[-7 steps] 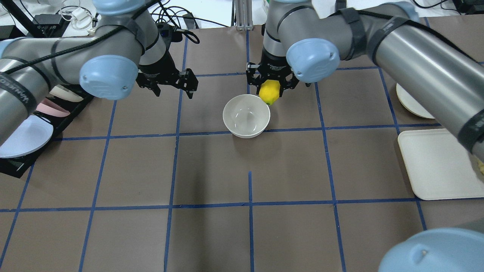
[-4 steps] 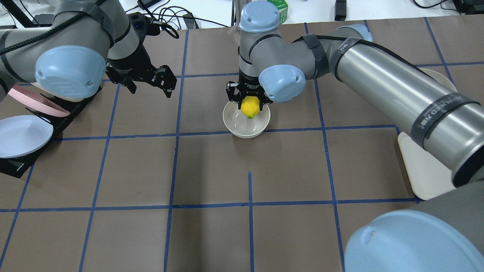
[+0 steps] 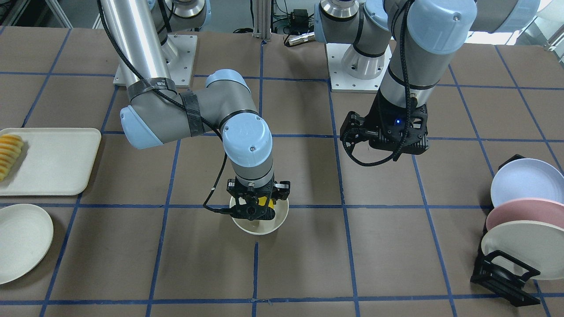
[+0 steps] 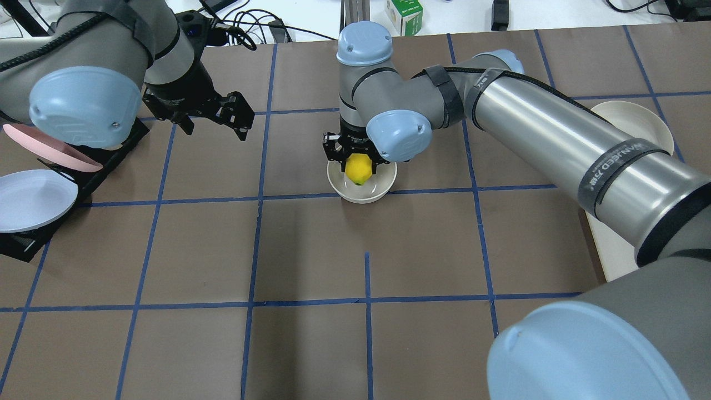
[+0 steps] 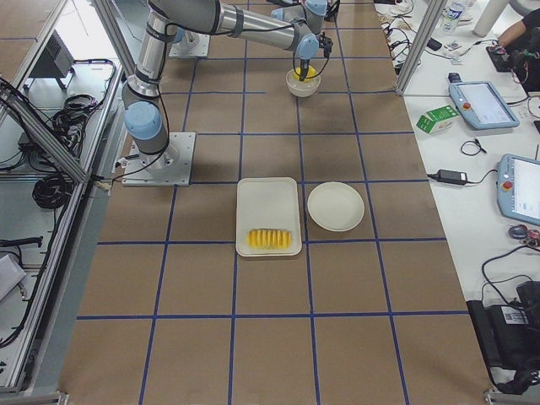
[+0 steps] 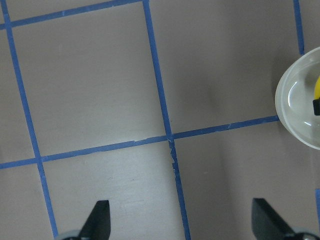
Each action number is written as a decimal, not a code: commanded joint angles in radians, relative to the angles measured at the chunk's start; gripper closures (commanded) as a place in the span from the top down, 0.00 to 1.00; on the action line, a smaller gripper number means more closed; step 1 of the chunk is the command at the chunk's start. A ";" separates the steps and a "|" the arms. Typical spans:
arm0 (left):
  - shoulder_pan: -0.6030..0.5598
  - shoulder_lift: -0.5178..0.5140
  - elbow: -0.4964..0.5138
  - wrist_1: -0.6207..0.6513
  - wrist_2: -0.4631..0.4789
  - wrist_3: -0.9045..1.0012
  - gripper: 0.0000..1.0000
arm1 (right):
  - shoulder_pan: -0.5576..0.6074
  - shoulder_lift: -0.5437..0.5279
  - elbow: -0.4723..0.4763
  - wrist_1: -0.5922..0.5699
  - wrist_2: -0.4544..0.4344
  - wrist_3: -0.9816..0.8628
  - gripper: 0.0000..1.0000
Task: Place bowl and put lemon in it
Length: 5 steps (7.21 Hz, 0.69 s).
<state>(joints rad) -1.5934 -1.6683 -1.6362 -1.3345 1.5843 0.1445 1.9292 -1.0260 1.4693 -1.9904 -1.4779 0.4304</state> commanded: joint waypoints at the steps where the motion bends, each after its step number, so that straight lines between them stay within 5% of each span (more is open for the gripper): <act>1: 0.003 0.007 0.006 0.000 -0.001 0.000 1.00 | -0.003 -0.005 -0.010 0.001 -0.005 0.001 0.50; 2: 0.004 -0.001 0.004 0.001 -0.006 0.000 1.00 | -0.006 -0.009 -0.012 0.002 -0.004 0.001 0.51; 4: 0.003 -0.002 0.016 -0.005 -0.003 -0.016 1.00 | -0.007 -0.023 0.000 0.007 -0.002 -0.001 0.71; 5: 0.003 0.004 0.035 -0.065 0.002 -0.017 1.00 | -0.009 -0.025 0.002 0.001 -0.013 -0.012 0.97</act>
<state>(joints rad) -1.5906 -1.6689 -1.6190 -1.3521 1.5824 0.1311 1.9220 -1.0478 1.4672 -1.9858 -1.4834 0.4268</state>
